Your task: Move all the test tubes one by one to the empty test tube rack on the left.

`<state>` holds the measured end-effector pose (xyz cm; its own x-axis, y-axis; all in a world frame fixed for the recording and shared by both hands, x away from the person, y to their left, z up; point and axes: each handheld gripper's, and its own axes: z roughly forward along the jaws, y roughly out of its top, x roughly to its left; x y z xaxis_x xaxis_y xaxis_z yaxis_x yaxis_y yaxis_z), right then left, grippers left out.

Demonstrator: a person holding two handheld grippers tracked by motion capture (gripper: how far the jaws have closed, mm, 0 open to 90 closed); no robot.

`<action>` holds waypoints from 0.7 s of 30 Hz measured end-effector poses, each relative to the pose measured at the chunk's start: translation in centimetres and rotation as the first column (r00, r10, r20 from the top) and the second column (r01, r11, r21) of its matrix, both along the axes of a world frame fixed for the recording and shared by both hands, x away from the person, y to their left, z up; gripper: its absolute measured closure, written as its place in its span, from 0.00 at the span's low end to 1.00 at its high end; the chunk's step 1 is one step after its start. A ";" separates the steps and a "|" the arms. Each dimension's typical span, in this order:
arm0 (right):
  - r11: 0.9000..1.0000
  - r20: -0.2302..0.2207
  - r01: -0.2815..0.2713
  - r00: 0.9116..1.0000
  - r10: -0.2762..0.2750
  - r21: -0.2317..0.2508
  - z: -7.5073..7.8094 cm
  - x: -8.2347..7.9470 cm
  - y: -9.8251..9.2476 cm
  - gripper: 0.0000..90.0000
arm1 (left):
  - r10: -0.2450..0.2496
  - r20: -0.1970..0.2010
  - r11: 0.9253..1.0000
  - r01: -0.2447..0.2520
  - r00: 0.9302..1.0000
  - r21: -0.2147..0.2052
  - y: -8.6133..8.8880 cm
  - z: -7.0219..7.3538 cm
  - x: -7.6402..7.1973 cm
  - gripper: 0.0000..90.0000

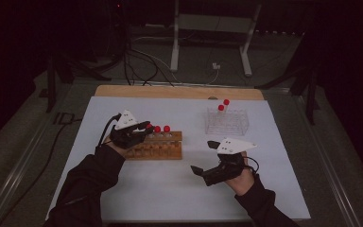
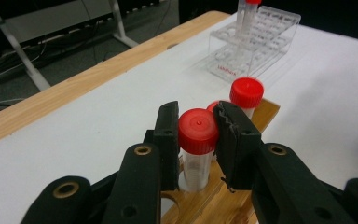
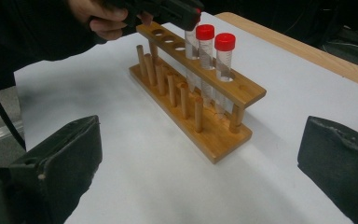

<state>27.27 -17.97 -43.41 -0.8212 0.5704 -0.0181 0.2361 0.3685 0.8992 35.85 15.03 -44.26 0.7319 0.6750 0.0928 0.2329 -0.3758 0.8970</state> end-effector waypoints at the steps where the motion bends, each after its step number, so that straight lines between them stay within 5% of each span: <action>1: 1.000 -0.002 -0.001 1.000 0.001 0.000 0.0 0.0 0.0 0.00 | 0.003 0.000 1.000 -0.003 1.000 0.004 0.0 -0.1 0.0 0.80; 7: 1.000 -0.001 -0.002 1.000 0.002 -0.001 0.0 0.0 0.0 0.00 | 0.009 -0.011 1.000 -0.009 1.000 -0.009 0.3 -0.9 0.0 0.80; 21: 1.000 0.001 -0.008 1.000 0.008 0.000 0.1 -0.1 -0.1 0.00 | 0.017 -0.018 1.000 -0.017 1.000 0.007 0.4 -0.4 -0.1 0.77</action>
<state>27.18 -18.11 -43.26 -0.8255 0.5641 -0.0186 0.2324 0.3698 0.8996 35.75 15.45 -44.68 0.7222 0.6865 0.0847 0.2549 -0.3779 0.8901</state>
